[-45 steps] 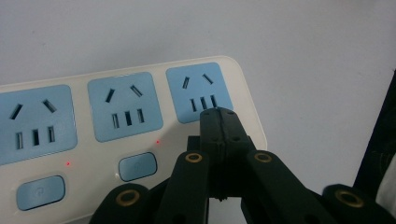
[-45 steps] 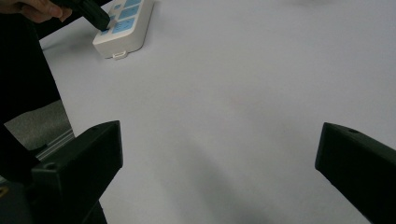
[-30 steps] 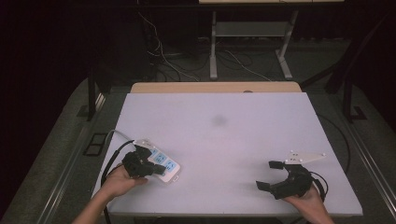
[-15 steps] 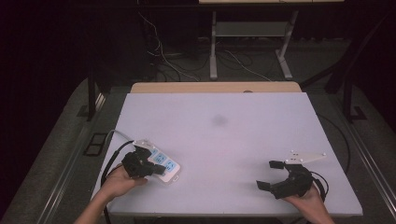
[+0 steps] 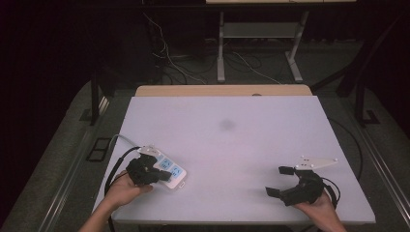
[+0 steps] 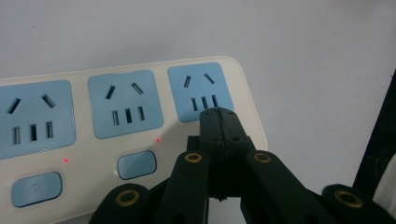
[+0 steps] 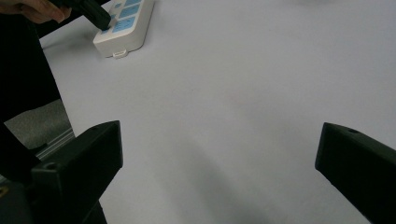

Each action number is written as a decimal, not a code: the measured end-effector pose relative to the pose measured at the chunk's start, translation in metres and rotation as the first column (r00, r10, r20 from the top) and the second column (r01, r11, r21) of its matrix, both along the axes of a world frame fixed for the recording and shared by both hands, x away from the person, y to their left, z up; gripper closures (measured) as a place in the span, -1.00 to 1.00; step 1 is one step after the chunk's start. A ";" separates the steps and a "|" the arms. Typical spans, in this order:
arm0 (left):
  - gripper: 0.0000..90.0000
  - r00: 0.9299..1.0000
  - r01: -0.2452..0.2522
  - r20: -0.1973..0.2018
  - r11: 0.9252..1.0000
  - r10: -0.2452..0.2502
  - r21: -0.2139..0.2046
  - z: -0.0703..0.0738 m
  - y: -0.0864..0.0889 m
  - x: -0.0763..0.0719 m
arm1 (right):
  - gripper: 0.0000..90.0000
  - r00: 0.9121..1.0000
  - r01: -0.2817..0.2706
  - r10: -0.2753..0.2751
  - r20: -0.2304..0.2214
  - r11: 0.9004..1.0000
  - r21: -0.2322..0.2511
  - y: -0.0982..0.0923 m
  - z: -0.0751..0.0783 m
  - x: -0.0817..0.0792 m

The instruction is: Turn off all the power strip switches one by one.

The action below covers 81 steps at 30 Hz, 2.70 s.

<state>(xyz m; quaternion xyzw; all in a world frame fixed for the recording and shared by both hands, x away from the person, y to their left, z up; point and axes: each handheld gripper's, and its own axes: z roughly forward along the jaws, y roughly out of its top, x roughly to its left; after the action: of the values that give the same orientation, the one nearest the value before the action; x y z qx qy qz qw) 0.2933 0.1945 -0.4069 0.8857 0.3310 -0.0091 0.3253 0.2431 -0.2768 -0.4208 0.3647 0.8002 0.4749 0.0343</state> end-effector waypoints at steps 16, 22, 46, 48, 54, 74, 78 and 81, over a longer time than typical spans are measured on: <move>0.98 0.997 -0.011 0.071 1.000 0.011 -0.007 0.028 0.008 0.000 | -0.99 1.000 0.001 -0.001 0.001 1.000 0.000 0.000 0.000 0.000; 0.98 0.996 -0.025 0.091 1.000 0.024 0.002 0.034 0.013 0.002 | -0.99 1.000 0.000 0.000 -0.001 1.000 -0.001 0.000 0.000 0.000; 0.98 0.993 -0.089 0.076 0.996 0.089 0.001 0.025 0.034 0.011 | -0.99 1.000 0.000 0.000 -0.003 1.000 -0.006 0.000 -0.001 0.000; 0.98 0.993 -0.092 0.074 0.996 0.092 -0.001 0.023 0.034 0.011 | -0.99 1.000 -0.001 0.001 -0.004 1.000 -0.007 0.000 -0.001 0.000; 0.98 0.994 -0.091 0.069 0.996 0.090 0.007 0.017 0.033 0.011 | -0.99 1.000 -0.002 0.002 -0.005 1.000 -0.007 0.001 -0.001 0.001; 0.98 0.996 -0.079 0.049 0.997 0.078 0.018 0.008 0.029 0.015 | -0.99 1.000 -0.007 0.007 -0.006 1.000 -0.012 0.001 -0.001 0.000; 0.98 0.996 -0.079 0.045 0.997 0.078 0.021 0.006 0.029 0.015 | -0.99 1.000 -0.008 0.008 -0.006 1.000 -0.013 0.001 -0.001 0.000; 0.98 0.996 -0.075 0.044 0.997 0.073 0.025 0.005 0.029 0.015 | -0.99 1.000 -0.008 0.008 -0.006 1.000 -0.013 0.001 -0.001 0.000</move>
<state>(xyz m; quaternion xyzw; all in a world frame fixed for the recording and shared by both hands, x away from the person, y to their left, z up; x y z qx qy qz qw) 0.3082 0.2234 -0.4021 0.8772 0.3565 0.0266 0.3206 0.2435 -0.2757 -0.4222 0.3628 0.8048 0.4686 0.0322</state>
